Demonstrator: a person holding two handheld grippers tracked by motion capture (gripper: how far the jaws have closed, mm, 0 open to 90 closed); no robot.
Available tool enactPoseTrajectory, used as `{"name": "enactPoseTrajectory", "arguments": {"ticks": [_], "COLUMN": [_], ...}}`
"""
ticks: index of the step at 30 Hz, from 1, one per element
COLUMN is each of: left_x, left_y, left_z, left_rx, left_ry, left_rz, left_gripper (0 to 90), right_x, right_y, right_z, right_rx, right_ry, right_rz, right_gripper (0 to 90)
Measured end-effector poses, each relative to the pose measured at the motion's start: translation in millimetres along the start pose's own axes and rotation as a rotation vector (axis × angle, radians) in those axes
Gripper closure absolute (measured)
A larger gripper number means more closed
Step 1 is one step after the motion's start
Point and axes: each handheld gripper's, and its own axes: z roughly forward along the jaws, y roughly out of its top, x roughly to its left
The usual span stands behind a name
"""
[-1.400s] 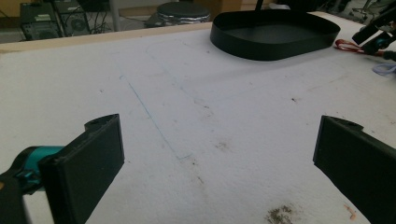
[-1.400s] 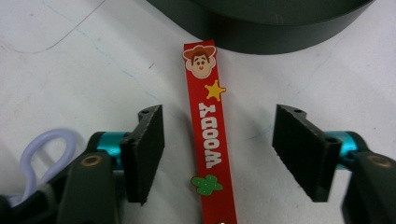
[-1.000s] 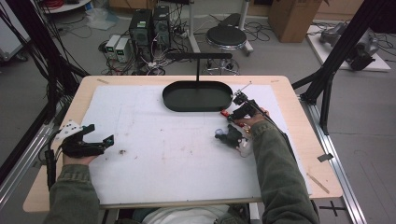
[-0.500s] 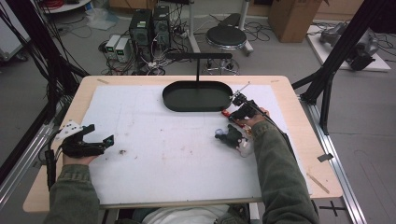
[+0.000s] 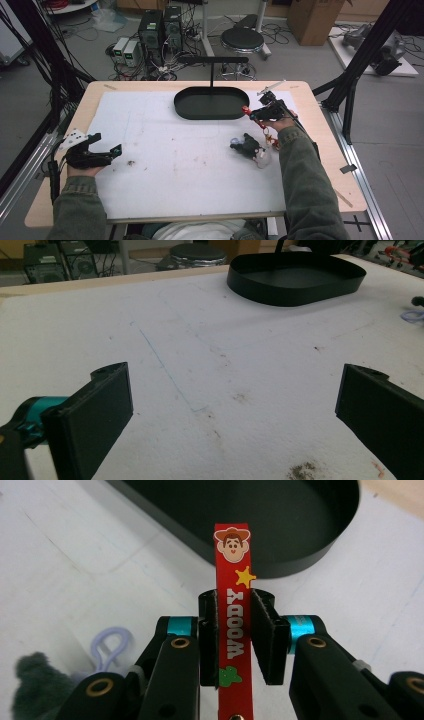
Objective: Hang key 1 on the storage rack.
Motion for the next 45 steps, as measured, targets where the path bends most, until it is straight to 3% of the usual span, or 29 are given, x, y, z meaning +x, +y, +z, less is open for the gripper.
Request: {"name": "enactPoseTrajectory", "arguments": {"ticks": [6, 17, 24, 36, 45], "left_x": [0.2, 0.2, 0.1, -1.0, -0.7], "left_y": [-0.2, -0.8, -0.8, -1.3, -1.6], "left_z": [1.1, 1.4, 1.3, 3.0, 3.4], "left_rx": [-0.003, 0.005, 0.005, 0.005, 0.010], "left_ry": [0.000, -0.002, -0.002, -0.001, -0.004], "left_rz": [-0.001, 0.002, 0.000, 0.002, 0.005], "left_gripper": [2.3, 2.3, 2.3, 2.3, 2.3], "right_x": [-1.3, 4.8, 5.5, 3.1, 4.5], "right_y": [4.3, 31.1, 43.5, 56.9, 79.4], "right_z": [-14.0, -33.8, -46.4, -61.5, -70.7], "right_rx": [-0.050, -0.118, -0.183, -0.221, -0.246], "right_ry": [-0.015, -0.048, -0.062, -0.063, -0.061], "right_rz": [-0.001, -0.036, -0.027, -0.019, -0.050], "right_gripper": [74.8, 74.9, 74.9, 74.9, 75.0]}}
